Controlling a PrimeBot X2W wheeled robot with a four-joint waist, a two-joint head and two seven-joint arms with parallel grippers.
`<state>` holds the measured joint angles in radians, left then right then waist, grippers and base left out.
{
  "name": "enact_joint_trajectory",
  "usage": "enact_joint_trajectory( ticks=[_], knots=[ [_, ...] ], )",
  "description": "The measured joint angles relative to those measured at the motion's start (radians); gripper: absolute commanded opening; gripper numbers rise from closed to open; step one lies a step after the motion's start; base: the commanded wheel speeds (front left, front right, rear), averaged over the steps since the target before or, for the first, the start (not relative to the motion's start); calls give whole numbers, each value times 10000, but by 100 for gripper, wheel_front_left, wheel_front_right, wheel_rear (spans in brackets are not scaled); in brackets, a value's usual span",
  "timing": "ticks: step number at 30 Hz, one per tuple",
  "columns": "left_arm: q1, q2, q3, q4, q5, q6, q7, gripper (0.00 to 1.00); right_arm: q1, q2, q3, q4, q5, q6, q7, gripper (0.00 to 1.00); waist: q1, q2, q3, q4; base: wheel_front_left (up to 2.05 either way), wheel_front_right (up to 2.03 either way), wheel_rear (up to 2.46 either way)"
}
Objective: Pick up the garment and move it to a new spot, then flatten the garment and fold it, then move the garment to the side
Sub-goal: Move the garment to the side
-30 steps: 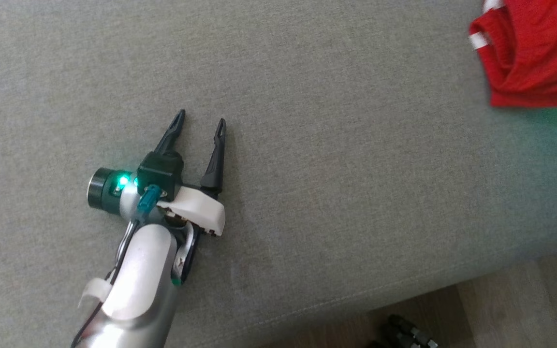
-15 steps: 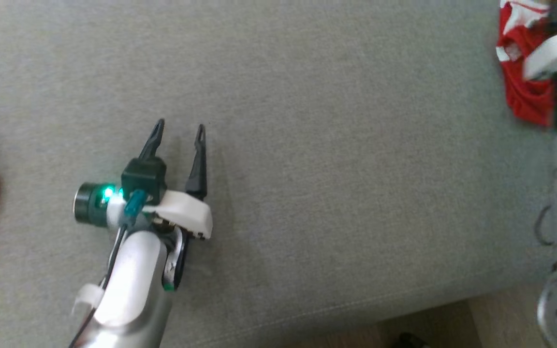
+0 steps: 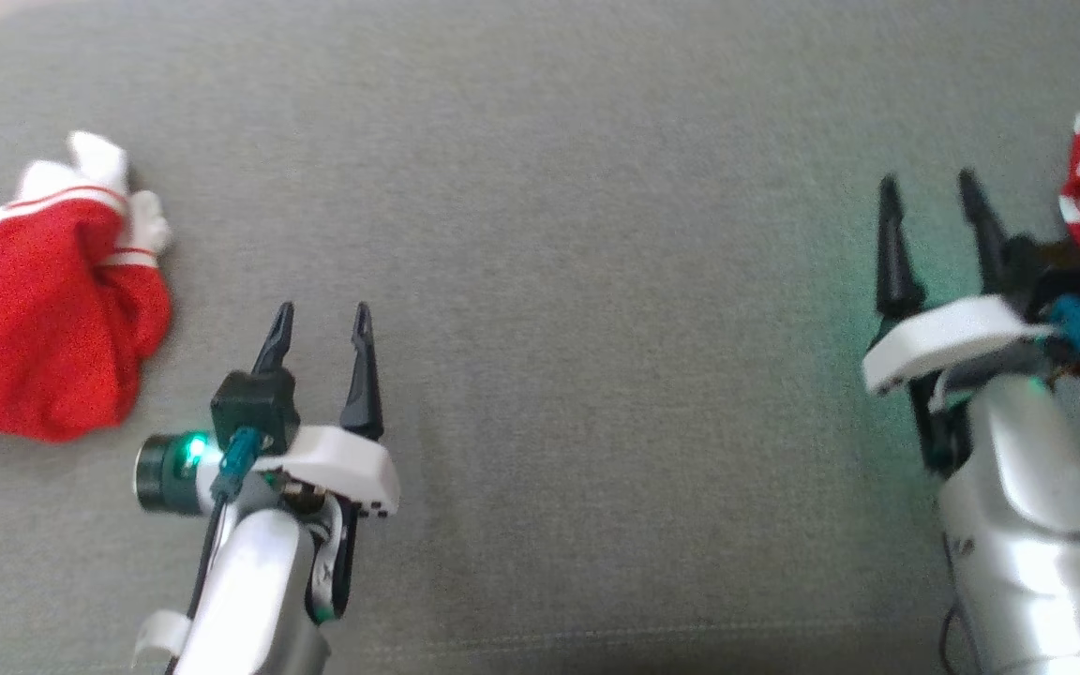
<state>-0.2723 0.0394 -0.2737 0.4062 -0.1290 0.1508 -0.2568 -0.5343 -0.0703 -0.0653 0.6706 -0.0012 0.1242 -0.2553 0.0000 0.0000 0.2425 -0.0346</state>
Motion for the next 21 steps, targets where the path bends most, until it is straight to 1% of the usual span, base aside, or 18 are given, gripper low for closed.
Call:
enact_joint_trajectory(
  ticks=[4, 9, 15, 21],
  knots=[
    [383, -4, 295, -27, 0, 81, 0, 100, 639, 94, 351, -176, 144, 0, 0, 100, 0, 0, -433, 323, 0, 0, 0],
    [790, 10, 696, -59, 29, 94, 0, 100, 1395, 113, 903, -723, 1292, 0, 0, 100, 0, 0, -897, 511, 0, 0, 0],
    [1291, 4, 1018, -186, 132, 165, 0, 100, 2142, 130, 1237, -1064, 1593, 0, 0, 100, 0, 0, -1351, 461, 0, 0, 0],
    [1684, 13, 1294, -299, 134, 165, 0, 100, 2282, 146, 1442, -1166, 1703, 0, 0, 100, 0, 0, -1669, 334, 0, 0, 0]
  ],
)
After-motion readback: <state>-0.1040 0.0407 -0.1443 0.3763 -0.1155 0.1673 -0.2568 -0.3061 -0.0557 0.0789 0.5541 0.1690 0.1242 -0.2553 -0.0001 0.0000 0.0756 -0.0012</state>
